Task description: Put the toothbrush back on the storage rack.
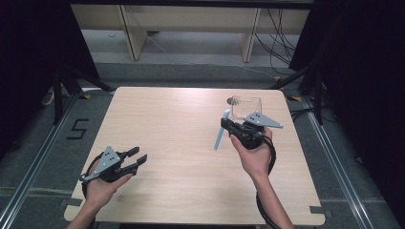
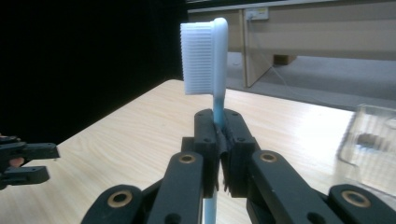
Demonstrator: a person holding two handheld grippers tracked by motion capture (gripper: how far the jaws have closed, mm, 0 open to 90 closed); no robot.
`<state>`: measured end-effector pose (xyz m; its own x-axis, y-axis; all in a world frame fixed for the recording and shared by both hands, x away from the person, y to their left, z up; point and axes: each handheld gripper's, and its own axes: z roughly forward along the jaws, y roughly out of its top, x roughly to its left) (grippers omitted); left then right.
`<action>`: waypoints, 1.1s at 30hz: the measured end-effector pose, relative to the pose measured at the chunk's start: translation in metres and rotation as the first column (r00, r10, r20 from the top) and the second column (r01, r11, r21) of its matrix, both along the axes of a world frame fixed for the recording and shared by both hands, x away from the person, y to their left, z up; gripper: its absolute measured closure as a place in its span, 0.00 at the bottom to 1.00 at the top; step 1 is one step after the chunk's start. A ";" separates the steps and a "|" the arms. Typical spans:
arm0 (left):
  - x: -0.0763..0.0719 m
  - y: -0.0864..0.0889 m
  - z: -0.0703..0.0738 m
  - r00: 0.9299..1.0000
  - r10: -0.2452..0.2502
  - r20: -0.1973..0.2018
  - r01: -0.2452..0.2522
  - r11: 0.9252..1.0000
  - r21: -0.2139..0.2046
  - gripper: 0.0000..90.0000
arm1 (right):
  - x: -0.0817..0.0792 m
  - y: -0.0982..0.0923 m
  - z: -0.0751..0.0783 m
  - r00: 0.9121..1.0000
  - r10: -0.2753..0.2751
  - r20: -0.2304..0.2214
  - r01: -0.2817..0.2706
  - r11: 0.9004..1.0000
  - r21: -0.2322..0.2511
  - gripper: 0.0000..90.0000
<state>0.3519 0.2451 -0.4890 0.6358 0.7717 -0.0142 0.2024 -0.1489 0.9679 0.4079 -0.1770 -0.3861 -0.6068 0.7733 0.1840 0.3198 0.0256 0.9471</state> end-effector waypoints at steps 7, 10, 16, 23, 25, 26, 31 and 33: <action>0.001 0.003 -0.006 1.000 0.018 0.006 -0.018 0.999 -0.034 0.56 | 0.004 -0.014 0.005 0.999 -0.045 -0.005 0.045 0.999 0.004 0.96; -0.001 0.003 -0.007 1.000 0.022 0.001 -0.022 0.999 -0.024 0.56 | 0.006 -0.018 0.006 0.998 -0.059 0.007 0.059 0.998 -0.009 0.96; -0.002 0.005 -0.009 0.999 0.040 0.009 -0.040 0.999 -0.034 0.56 | 0.011 -0.024 0.008 0.996 -0.083 0.013 0.083 0.996 -0.019 0.96; -0.002 0.007 -0.016 0.998 0.067 0.009 -0.066 0.997 -0.044 0.56 | 0.016 -0.033 0.013 0.993 -0.119 0.023 0.119 0.993 -0.007 0.96; -0.001 0.008 -0.018 0.997 0.079 0.007 -0.078 0.996 -0.043 0.55 | 0.017 -0.036 0.015 0.991 -0.129 0.017 0.130 0.992 -0.010 0.96; -0.001 0.008 -0.019 0.997 0.083 0.007 -0.082 0.996 -0.042 0.55 | 0.019 -0.038 0.015 0.991 -0.130 0.043 0.131 0.991 -0.021 0.96; -0.002 0.010 -0.023 0.995 0.102 0.013 -0.101 0.994 -0.052 0.55 | 0.019 -0.045 0.020 0.987 -0.153 0.038 0.154 0.988 -0.019 0.96; -0.002 0.011 -0.024 0.994 0.109 0.018 -0.108 0.993 -0.050 0.55 | 0.020 -0.047 0.021 0.986 -0.159 0.044 0.160 0.987 -0.022 0.96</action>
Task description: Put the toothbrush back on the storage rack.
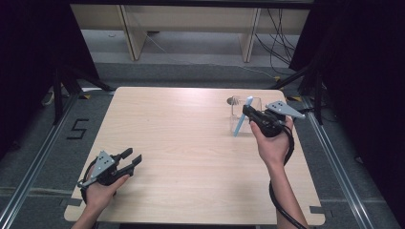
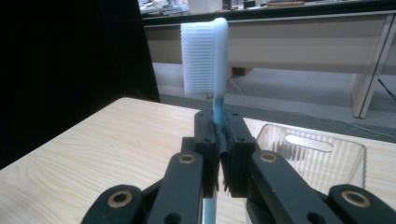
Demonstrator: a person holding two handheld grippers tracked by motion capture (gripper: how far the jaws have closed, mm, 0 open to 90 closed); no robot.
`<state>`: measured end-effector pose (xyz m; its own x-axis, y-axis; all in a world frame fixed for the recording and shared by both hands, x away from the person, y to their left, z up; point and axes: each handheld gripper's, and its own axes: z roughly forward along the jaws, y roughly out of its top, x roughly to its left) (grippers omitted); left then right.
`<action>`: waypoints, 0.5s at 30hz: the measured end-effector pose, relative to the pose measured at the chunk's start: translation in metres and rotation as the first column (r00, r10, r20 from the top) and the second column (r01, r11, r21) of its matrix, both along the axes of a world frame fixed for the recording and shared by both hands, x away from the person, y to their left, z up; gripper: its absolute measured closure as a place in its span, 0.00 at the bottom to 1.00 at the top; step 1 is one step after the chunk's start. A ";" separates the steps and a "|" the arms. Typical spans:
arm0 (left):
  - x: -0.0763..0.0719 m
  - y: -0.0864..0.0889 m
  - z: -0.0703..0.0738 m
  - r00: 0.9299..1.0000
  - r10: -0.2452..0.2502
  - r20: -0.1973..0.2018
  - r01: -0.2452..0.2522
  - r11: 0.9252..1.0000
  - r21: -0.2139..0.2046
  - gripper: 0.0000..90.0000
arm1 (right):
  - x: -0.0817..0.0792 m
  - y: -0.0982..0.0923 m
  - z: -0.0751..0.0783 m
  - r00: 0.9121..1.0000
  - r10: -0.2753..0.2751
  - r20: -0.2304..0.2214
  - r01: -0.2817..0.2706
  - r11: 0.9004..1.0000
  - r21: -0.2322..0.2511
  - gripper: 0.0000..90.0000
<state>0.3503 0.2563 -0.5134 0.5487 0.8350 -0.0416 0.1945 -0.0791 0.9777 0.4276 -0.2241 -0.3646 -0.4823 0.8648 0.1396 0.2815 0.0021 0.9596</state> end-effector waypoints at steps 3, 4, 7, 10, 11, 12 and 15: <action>0.001 0.000 -0.003 1.000 0.002 0.015 -0.002 1.000 -0.017 0.54 | 0.001 -0.003 0.002 1.000 -0.015 0.006 0.015 1.000 -0.012 0.96; 0.001 0.001 -0.003 1.000 0.007 0.008 -0.007 1.000 -0.012 0.54 | 0.001 -0.004 0.002 1.000 -0.012 -0.001 0.012 1.000 0.001 0.96; 0.002 0.002 -0.005 1.000 0.012 0.008 -0.011 1.000 -0.012 0.54 | 0.002 -0.006 0.004 1.000 -0.022 0.000 0.022 1.000 -0.007 0.96; 0.001 0.002 -0.006 1.000 0.022 -0.001 -0.022 1.000 0.003 0.53 | 0.003 -0.007 0.005 1.000 -0.025 0.002 0.025 1.000 -0.004 0.96; 0.001 0.002 -0.007 1.000 0.025 -0.003 -0.025 1.000 0.003 0.52 | 0.004 -0.008 0.006 1.000 -0.029 -0.004 0.029 1.000 -0.001 0.96; 0.001 0.002 -0.007 1.000 0.026 -0.004 -0.026 1.000 0.005 0.52 | 0.004 -0.008 0.007 1.000 -0.030 -0.009 0.030 1.000 0.002 0.96; 0.002 0.002 -0.009 1.000 0.026 0.001 -0.026 1.000 -0.005 0.52 | 0.006 -0.010 0.007 0.999 -0.037 0.001 0.037 0.999 -0.009 0.96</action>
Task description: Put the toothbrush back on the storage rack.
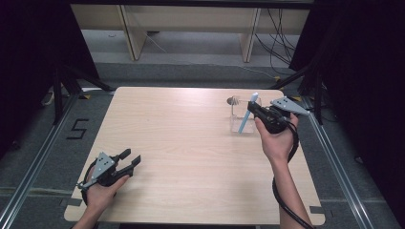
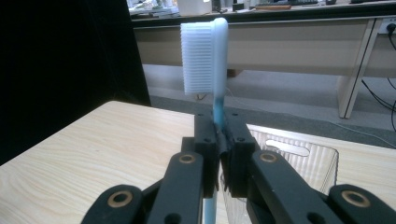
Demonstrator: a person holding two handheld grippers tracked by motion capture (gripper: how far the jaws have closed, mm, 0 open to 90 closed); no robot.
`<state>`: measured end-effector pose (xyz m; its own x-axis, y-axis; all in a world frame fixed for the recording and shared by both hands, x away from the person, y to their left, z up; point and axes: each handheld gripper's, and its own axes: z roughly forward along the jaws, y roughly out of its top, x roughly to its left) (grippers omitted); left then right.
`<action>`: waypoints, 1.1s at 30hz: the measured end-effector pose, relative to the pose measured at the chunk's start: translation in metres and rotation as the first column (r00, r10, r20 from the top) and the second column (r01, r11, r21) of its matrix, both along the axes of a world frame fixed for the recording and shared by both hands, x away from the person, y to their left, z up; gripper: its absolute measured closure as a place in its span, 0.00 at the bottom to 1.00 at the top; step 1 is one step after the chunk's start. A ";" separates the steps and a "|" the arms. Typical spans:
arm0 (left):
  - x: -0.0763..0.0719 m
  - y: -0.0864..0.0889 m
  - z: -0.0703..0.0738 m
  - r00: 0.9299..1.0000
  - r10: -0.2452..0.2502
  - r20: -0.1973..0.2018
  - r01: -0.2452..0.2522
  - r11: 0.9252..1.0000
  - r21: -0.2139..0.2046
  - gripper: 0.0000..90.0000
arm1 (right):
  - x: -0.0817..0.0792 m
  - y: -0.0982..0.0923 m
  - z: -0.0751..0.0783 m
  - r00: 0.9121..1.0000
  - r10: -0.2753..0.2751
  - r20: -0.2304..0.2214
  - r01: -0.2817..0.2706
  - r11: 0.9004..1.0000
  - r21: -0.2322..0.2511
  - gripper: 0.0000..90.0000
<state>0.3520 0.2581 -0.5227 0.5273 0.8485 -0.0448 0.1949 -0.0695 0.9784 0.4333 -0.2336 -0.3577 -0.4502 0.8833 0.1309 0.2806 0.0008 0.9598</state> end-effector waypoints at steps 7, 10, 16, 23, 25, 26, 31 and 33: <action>0.001 0.000 -0.001 1.000 0.013 -0.006 -0.013 1.000 0.005 0.50 | 0.001 -0.002 0.003 1.000 -0.019 -0.002 0.019 1.000 -0.004 0.96; 0.001 0.000 -0.001 1.000 0.013 -0.008 -0.013 1.000 0.006 0.50 | 0.004 -0.005 0.004 0.999 -0.020 0.030 0.021 0.999 -0.026 0.96; 0.001 -0.001 -0.001 1.000 0.015 -0.009 -0.015 1.000 0.017 0.50 | 0.005 -0.006 0.010 0.999 -0.027 0.025 0.028 0.999 -0.026 0.96; 0.001 0.000 -0.001 1.000 0.019 -0.011 -0.018 1.000 0.012 0.50 | 0.007 -0.007 0.014 0.999 -0.037 0.040 0.039 0.999 -0.031 0.96; 0.002 -0.001 -0.002 1.000 0.016 -0.004 -0.016 1.000 0.004 0.50 | 0.007 -0.008 0.015 0.998 -0.044 0.039 0.046 0.998 -0.031 0.96; 0.002 -0.001 -0.002 1.000 0.016 -0.004 -0.016 1.000 0.004 0.50 | 0.008 -0.008 0.016 0.998 -0.047 0.043 0.049 0.998 -0.029 0.96; 0.001 0.000 -0.001 1.000 0.020 -0.011 -0.020 1.000 0.012 0.50 | 0.012 -0.010 0.020 0.996 -0.068 0.048 0.070 0.997 -0.034 0.96; 0.001 0.000 -0.001 1.000 0.020 -0.011 -0.020 1.000 0.012 0.50 | 0.014 -0.011 0.022 0.995 -0.080 0.053 0.082 0.996 -0.039 0.96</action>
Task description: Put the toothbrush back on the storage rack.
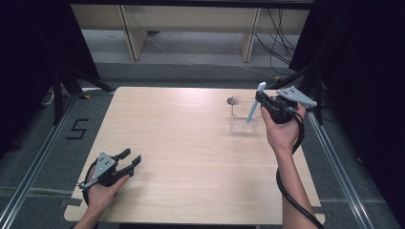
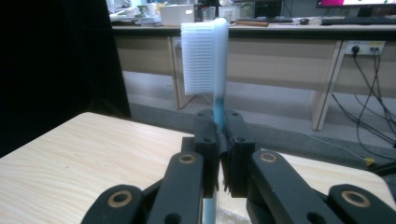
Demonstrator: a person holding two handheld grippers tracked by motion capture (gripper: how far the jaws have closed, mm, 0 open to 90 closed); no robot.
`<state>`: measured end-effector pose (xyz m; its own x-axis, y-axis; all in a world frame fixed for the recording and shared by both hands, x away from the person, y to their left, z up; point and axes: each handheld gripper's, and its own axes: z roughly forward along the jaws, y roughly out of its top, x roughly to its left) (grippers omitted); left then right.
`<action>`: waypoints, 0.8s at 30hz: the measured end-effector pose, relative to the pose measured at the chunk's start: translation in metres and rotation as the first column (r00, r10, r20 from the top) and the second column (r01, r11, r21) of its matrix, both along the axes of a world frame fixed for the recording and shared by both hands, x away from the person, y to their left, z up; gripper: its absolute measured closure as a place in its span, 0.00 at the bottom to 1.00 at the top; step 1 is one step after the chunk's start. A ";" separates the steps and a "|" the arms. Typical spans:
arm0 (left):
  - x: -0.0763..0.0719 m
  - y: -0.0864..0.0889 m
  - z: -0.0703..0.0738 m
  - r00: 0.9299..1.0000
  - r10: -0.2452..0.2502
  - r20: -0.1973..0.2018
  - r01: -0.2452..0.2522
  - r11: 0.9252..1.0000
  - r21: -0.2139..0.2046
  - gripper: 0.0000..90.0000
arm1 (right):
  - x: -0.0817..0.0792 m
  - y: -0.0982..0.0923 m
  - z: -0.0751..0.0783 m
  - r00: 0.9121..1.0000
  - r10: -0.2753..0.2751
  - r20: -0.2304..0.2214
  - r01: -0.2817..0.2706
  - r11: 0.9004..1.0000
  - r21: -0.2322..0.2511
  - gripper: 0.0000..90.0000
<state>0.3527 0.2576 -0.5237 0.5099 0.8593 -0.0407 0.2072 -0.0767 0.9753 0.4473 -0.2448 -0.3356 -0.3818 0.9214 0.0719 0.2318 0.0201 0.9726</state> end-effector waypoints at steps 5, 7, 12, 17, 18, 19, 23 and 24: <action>0.000 0.000 0.000 1.000 -0.001 0.001 0.001 1.000 -0.001 0.50 | 0.008 -0.004 0.003 1.000 -0.018 0.018 0.018 1.000 -0.002 0.96; 0.000 0.000 0.000 1.000 -0.001 0.001 0.001 1.000 -0.002 0.50 | 0.011 -0.006 0.004 0.999 -0.028 0.016 0.028 1.000 -0.003 0.96; 0.000 0.000 0.000 1.000 0.000 0.000 0.000 1.000 -0.003 0.50 | 0.016 -0.009 0.004 0.999 -0.044 0.013 0.044 0.999 -0.005 0.96; 0.000 0.000 0.000 1.000 0.001 0.001 -0.001 1.000 -0.005 0.50 | 0.020 -0.011 0.004 0.998 -0.059 0.021 0.059 0.998 -0.008 0.96; 0.000 0.000 0.000 1.000 0.001 0.000 -0.001 1.000 -0.004 0.50 | 0.022 -0.012 0.004 0.998 -0.059 0.021 0.059 0.998 -0.008 0.96; 0.000 0.000 0.000 1.000 0.001 0.000 -0.001 1.000 -0.005 0.50 | 0.021 -0.012 0.004 0.998 -0.068 0.013 0.068 0.998 -0.008 0.96; 0.000 0.000 0.000 1.000 0.002 -0.001 -0.002 1.000 -0.007 0.50 | 0.024 -0.015 0.001 0.996 -0.084 0.005 0.084 0.996 -0.005 0.96; 0.000 0.000 0.000 1.000 0.003 0.001 -0.003 1.000 -0.008 0.50 | 0.026 -0.017 0.000 0.996 -0.085 0.015 0.085 0.996 -0.016 0.96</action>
